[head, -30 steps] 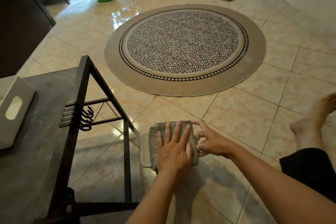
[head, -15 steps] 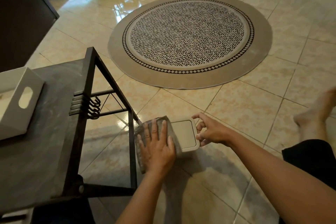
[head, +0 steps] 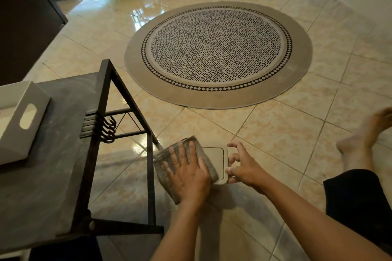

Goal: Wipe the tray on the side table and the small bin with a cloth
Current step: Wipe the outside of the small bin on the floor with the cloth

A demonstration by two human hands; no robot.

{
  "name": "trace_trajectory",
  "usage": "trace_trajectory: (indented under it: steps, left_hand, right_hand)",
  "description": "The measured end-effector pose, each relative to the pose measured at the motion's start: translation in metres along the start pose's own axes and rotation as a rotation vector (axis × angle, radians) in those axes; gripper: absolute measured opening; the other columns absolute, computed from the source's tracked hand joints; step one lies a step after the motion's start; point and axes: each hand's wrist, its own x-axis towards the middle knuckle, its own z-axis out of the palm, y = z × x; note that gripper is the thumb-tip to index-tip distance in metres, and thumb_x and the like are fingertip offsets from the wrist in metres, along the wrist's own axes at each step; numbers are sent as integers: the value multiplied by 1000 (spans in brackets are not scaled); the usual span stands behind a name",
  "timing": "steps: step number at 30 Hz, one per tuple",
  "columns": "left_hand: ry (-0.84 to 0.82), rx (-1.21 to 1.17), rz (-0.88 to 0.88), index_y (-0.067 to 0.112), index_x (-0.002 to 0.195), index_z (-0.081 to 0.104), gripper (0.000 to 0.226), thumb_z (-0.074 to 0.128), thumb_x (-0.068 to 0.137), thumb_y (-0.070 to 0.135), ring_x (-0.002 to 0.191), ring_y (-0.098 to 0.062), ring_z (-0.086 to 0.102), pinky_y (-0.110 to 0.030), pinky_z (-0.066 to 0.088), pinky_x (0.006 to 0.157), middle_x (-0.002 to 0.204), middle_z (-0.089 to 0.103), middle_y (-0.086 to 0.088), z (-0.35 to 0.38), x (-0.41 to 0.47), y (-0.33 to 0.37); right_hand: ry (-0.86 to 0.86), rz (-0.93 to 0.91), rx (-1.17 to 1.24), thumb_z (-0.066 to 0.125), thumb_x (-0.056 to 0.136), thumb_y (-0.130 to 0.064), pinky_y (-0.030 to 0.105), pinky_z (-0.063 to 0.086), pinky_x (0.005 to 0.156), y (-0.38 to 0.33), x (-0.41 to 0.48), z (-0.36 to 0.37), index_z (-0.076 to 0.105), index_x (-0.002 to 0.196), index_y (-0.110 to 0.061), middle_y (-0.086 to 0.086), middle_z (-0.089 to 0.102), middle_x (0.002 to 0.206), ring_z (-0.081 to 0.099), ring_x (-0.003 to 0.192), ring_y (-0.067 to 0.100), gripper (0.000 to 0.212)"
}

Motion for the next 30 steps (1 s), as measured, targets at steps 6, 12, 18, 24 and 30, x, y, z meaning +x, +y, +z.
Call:
trace_trajectory:
  steps: [6, 12, 18, 24, 30]
  left_hand:
    - [-27, 68, 174, 36, 153, -16, 64, 15, 100, 50, 145, -20, -32, -51, -21, 116, 162, -26, 3, 7, -11, -4]
    - [-62, 113, 313, 39, 153, -15, 62, 8, 97, 53, 144, -15, -35, -49, -18, 118, 162, -25, 9, 5, -1, -9]
    - [-40, 111, 291, 37, 154, -14, 63, 9, 98, 54, 145, -16, -33, -47, -20, 117, 162, -25, 6, 5, -1, -14]
    - [-65, 25, 133, 37, 152, -19, 61, 12, 100, 49, 144, -19, -33, -52, -14, 119, 159, -32, 6, 3, 6, 6]
    - [-103, 54, 147, 35, 148, -23, 61, 14, 101, 48, 143, -23, -35, -49, -23, 114, 158, -34, 3, 5, 1, 22]
  right_hand:
    - [152, -99, -442, 67, 91, -28, 32, 50, 79, -3, 2, -8, 42, 140, -31, 1, 60, 106, 61, 92, 17, 56]
    - [-38, -235, -645, 48, 101, -13, 32, 46, 88, -46, 40, -5, 58, 133, -22, 5, 60, 119, 57, 107, 22, 34]
    - [-152, -173, -511, 55, 97, -13, 27, 47, 72, -45, 53, -12, 59, 126, -27, -6, 57, 99, 56, 91, 14, 33]
    - [68, -73, -267, 53, 94, -5, 29, 48, 66, -18, 39, -10, 54, 127, -32, -1, 56, 87, 54, 73, 12, 42]
    - [153, 71, -103, 52, 91, -4, 24, 45, 51, 3, 19, 7, 48, 132, -33, 1, 54, 79, 51, 64, 12, 50]
